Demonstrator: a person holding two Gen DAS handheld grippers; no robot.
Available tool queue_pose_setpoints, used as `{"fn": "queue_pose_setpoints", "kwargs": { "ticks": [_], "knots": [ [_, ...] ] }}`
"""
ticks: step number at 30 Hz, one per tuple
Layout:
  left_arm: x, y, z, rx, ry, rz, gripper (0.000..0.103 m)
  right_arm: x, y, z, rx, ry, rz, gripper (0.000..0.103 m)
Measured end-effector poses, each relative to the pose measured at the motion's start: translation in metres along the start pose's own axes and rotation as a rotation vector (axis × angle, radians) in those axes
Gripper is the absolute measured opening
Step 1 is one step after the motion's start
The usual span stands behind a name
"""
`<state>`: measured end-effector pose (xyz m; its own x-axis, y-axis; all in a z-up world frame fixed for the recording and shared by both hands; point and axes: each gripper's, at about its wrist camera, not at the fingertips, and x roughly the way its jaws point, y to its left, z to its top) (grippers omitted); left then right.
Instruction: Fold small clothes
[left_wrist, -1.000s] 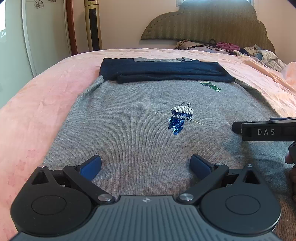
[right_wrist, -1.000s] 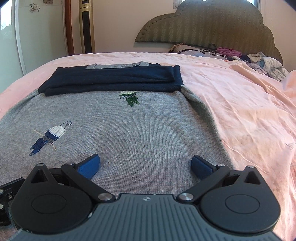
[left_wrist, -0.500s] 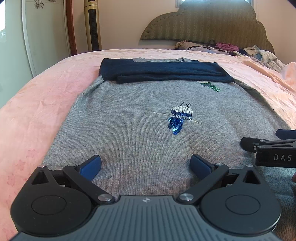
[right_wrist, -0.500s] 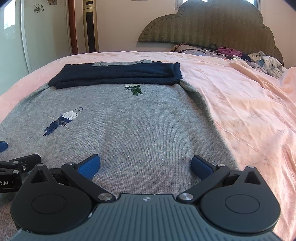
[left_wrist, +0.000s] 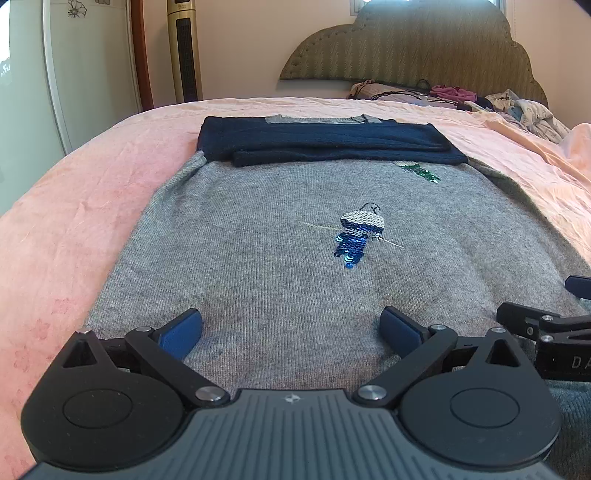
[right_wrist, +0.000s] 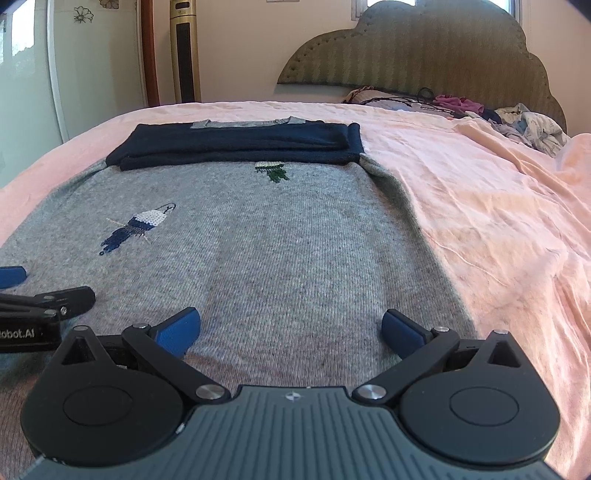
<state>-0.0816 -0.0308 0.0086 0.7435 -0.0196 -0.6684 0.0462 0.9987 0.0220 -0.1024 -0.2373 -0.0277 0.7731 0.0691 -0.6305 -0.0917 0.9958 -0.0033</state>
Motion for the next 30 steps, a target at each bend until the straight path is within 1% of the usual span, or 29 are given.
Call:
{"fn": "queue_pose_setpoints", "kwargs": {
  "ticks": [6,10,13,15,18,30],
  "knots": [
    [-0.002,-0.001,-0.001,-0.001,-0.002,0.013,0.103,-0.001,0.000,-0.001,-0.004,-0.003,0.009,0.103],
    [-0.009,-0.001,-0.006,-0.030,-0.009,0.021,0.103,-0.001,0.000,-0.001,-0.003,-0.003,0.010,0.103],
    [-0.011,-0.002,-0.007,-0.036,0.010,0.030,0.103,-0.001,0.000,-0.001,-0.003,-0.003,0.010,0.103],
    [-0.012,-0.001,-0.007,-0.039,0.017,0.023,0.103,-0.001,0.000,-0.001,-0.003,-0.003,0.010,0.103],
    [-0.013,-0.001,-0.009,-0.016,0.011,0.019,0.103,-0.001,0.000,-0.001,-0.002,-0.003,0.010,0.103],
    [-0.015,-0.001,-0.012,-0.014,-0.008,0.016,0.103,-0.006,0.001,-0.005,-0.003,-0.001,-0.002,0.103]
  ]
}}
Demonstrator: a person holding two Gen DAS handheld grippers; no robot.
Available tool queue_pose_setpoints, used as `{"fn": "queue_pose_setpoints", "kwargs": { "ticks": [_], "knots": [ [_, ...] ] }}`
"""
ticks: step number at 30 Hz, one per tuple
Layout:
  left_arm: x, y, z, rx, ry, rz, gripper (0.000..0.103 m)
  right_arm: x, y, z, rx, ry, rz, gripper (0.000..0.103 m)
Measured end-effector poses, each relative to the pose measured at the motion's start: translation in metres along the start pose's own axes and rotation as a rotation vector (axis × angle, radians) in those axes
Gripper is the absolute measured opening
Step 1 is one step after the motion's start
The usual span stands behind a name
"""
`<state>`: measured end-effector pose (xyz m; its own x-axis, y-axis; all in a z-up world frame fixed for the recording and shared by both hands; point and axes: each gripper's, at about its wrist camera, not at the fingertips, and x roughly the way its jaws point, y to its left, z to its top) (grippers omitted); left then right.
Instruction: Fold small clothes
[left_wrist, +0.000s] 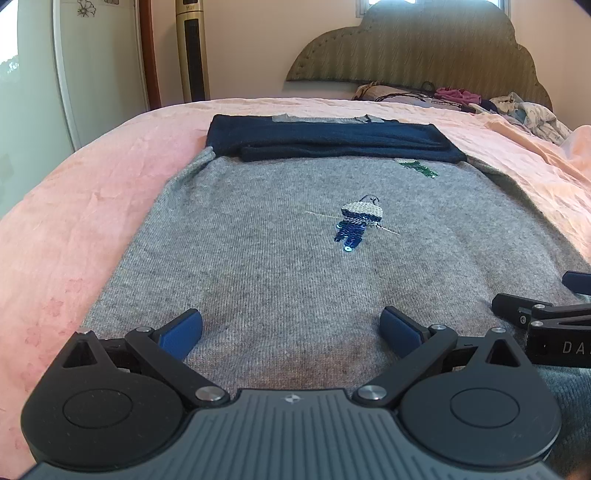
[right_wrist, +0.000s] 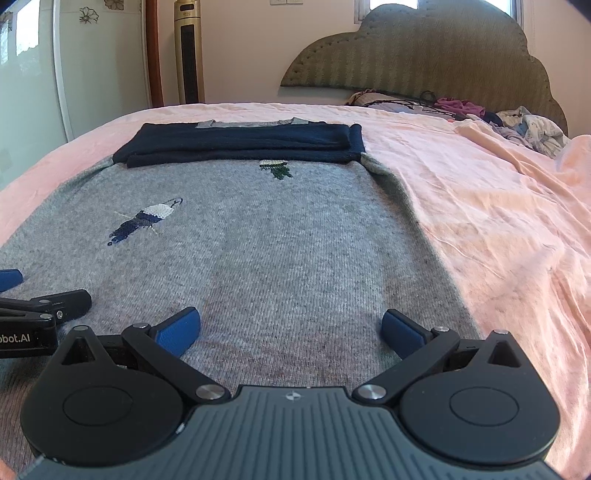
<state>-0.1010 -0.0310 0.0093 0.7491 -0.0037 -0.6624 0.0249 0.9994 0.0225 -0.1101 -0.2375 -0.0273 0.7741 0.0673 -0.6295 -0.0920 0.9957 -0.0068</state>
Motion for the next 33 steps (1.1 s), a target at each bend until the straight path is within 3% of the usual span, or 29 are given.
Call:
{"fn": "queue_pose_setpoints", "kwargs": {
  "ticks": [33],
  "knots": [
    [-0.0005,-0.0004,-0.0003,0.000,-0.001,0.000,0.103,-0.0092,0.0004,-0.0081,0.006,-0.010,0.005,0.103]
  ]
}}
